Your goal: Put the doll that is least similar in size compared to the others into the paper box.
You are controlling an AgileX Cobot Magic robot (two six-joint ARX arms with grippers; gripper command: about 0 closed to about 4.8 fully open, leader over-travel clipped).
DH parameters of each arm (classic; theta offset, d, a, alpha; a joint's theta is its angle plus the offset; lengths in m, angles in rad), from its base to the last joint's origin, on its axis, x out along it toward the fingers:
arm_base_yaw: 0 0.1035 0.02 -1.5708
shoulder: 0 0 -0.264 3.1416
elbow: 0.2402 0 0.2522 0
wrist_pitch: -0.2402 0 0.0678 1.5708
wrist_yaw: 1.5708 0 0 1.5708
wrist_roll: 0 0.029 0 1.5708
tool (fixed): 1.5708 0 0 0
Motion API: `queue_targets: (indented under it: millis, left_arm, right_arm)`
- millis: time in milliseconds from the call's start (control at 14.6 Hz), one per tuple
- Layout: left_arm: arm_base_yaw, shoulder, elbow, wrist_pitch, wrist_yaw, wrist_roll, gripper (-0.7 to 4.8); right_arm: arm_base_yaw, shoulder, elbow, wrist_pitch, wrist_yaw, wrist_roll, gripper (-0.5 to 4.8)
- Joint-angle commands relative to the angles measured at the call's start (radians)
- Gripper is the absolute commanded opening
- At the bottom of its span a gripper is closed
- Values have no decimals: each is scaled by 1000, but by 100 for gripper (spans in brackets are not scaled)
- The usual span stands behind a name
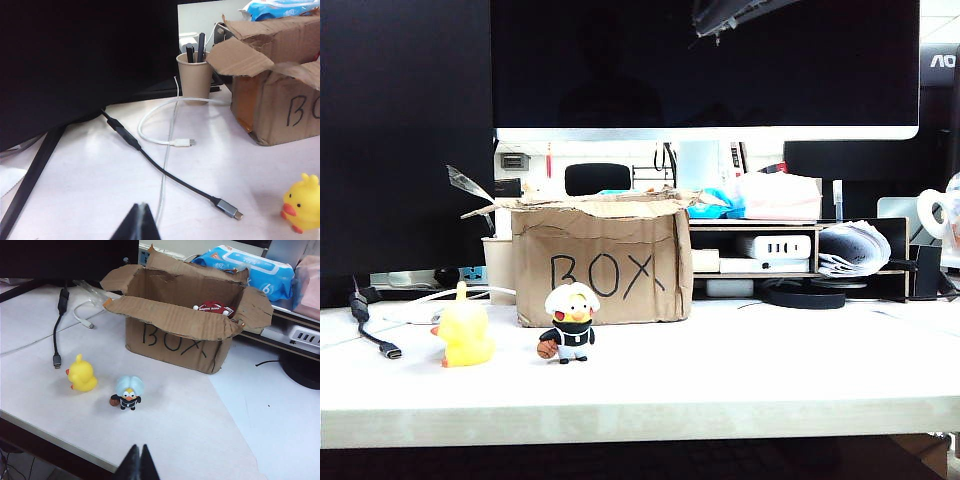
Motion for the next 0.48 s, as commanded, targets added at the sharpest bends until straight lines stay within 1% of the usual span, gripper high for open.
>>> queue_targets:
  millis: [69, 480]
  left_arm:
    - [1, 0, 1, 13, 3, 0, -5]
    - [1, 0, 1, 13, 3, 0, -5]
  right_arm:
    - [1, -1, 5, 11, 14, 5, -5]
    - [1, -1, 5, 16, 14, 5, -5]
